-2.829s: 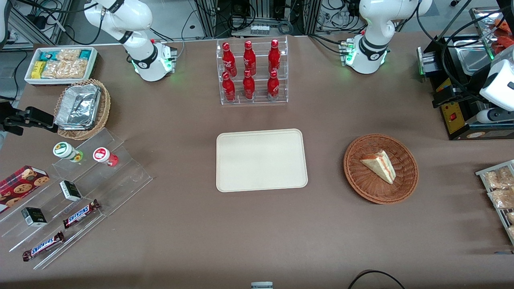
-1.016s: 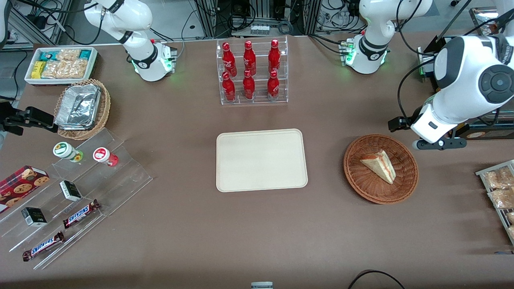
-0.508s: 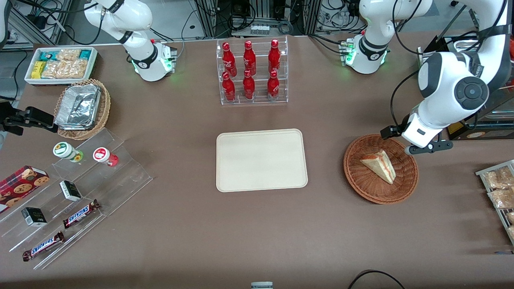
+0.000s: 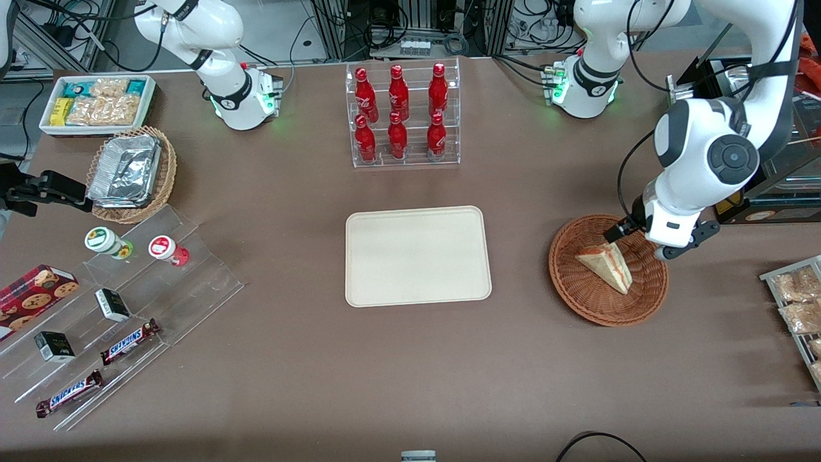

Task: Place sandwich from basket to tray
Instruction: 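Lower the open left gripper onto the wrapped sandwich and close it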

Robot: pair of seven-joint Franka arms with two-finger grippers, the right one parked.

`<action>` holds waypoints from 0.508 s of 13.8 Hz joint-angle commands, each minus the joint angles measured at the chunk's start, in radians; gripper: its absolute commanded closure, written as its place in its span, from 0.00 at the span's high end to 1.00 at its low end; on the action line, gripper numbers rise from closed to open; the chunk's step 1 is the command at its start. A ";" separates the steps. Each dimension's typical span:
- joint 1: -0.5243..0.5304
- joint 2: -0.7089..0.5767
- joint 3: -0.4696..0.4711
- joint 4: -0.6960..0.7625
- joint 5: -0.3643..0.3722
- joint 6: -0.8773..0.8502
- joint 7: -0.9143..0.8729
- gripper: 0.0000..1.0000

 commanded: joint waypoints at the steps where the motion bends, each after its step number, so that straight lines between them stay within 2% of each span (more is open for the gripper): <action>1: -0.002 0.018 0.000 -0.001 0.007 0.071 -0.086 1.00; 7: 0.000 0.064 0.000 -0.006 0.007 0.152 -0.154 1.00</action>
